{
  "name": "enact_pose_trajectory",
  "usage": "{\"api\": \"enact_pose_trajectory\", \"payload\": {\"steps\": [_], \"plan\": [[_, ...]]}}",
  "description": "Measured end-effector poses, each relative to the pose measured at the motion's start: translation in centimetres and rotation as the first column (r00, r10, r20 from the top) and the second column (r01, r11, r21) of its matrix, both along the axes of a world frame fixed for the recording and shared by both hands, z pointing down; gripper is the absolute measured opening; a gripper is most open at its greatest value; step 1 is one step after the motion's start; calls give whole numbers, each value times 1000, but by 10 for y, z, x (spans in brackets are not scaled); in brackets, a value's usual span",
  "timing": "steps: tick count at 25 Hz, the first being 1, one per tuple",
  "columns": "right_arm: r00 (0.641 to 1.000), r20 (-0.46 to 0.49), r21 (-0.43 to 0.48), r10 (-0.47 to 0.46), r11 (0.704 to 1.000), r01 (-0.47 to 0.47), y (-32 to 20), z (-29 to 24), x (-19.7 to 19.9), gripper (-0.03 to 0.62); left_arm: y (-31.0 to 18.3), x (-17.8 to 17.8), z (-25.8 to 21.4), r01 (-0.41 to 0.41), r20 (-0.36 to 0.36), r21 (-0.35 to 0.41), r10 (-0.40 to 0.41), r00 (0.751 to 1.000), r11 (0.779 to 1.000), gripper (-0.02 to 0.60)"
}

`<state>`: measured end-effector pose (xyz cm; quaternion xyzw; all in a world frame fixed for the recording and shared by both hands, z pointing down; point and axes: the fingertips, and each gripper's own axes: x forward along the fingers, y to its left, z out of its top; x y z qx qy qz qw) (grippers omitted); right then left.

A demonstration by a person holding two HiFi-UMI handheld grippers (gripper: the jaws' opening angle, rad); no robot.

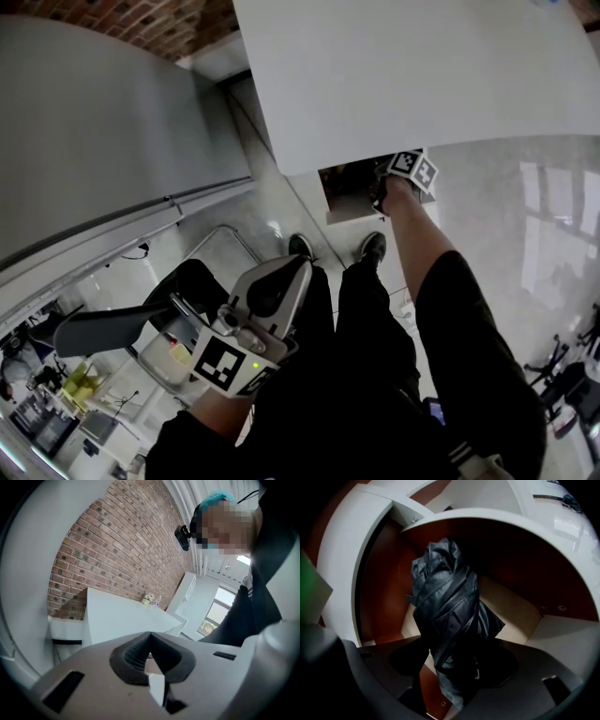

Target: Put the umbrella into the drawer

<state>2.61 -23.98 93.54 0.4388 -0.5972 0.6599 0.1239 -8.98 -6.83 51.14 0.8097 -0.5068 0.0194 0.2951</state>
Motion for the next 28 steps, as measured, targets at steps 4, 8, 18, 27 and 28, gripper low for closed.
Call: {"api": "enact_pose_trajectory", "payload": {"steps": [4, 8, 18, 27, 28], "plan": [[999, 5, 48, 43, 998, -44, -2, -20, 11, 296, 4, 0, -13, 3, -13, 12, -3, 1000, 1000, -3], [997, 33, 114, 75, 990, -78, 1, -58, 19, 296, 11, 0, -30, 2, -25, 39, -1, 1000, 999, -3], [991, 116, 311, -62, 950, 23, 36, -203, 18, 295, 32, 5, -78, -28, -75, 110, 37, 996, 993, -3], [965, 168, 501, -199, 861, 91, 75, -346, 8, 218, 40, 16, -121, -103, -98, 186, 123, 988, 977, -3], [962, 175, 517, -211, 851, 93, 81, -361, 9, 212, 41, 19, -126, -111, -98, 195, 132, 986, 975, -3]]}}
